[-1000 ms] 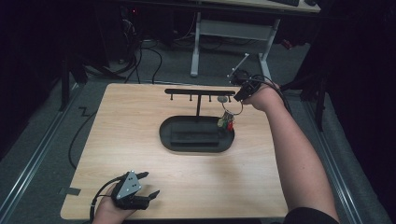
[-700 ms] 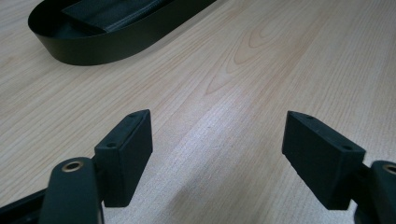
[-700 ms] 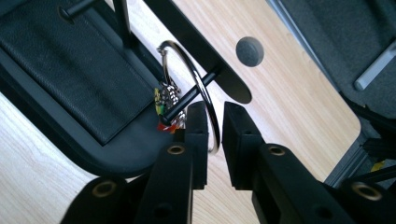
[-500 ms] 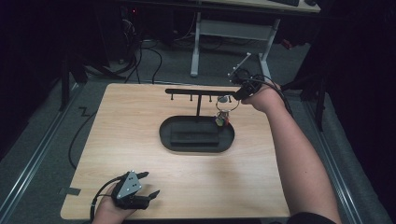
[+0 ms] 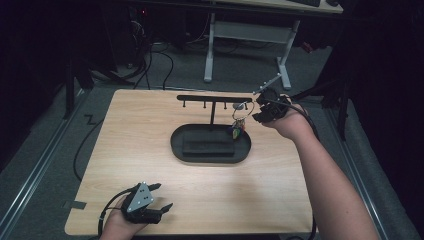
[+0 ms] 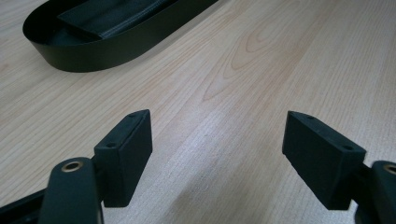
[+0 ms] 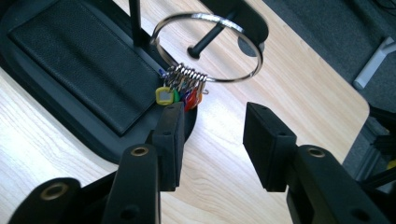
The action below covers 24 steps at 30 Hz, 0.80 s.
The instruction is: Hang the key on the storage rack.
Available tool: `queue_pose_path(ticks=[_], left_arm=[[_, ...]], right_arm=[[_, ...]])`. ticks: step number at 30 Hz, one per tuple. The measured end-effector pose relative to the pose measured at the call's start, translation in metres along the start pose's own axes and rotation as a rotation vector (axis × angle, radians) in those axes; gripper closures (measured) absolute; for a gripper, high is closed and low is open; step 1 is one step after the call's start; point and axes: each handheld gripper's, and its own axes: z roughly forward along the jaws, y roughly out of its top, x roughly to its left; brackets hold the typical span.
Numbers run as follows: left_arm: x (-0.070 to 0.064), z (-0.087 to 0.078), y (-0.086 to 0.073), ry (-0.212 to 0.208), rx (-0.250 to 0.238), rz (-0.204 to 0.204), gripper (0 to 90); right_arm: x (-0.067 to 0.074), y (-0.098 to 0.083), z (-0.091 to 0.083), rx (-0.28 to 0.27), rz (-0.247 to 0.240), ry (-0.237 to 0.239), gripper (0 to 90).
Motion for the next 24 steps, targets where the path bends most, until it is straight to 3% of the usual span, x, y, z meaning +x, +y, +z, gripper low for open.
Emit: queue_pose_path(ticks=[8, 15, 18, 24], left_arm=[[-0.002, 0.002, 0.002, -0.003, 0.004, 0.013, 24.7], [-0.003, 0.004, 0.002, -0.009, 0.010, 0.014, 24.7], [-0.004, 0.004, 0.002, -0.008, 0.013, 0.022, 24.7], [-0.003, 0.003, 0.002, -0.005, 0.010, 0.013, 24.8]], right_arm=[[0.006, -0.029, -0.001, -0.053, 0.053, -0.025, 48.2], [0.013, -0.059, 0.001, -0.141, 0.086, -0.007, 30.8], [0.018, -0.066, 0.002, -0.163, 0.086, -0.010, 29.7], [0.031, -0.093, 0.010, -0.226, 0.142, 0.010, 24.0]])
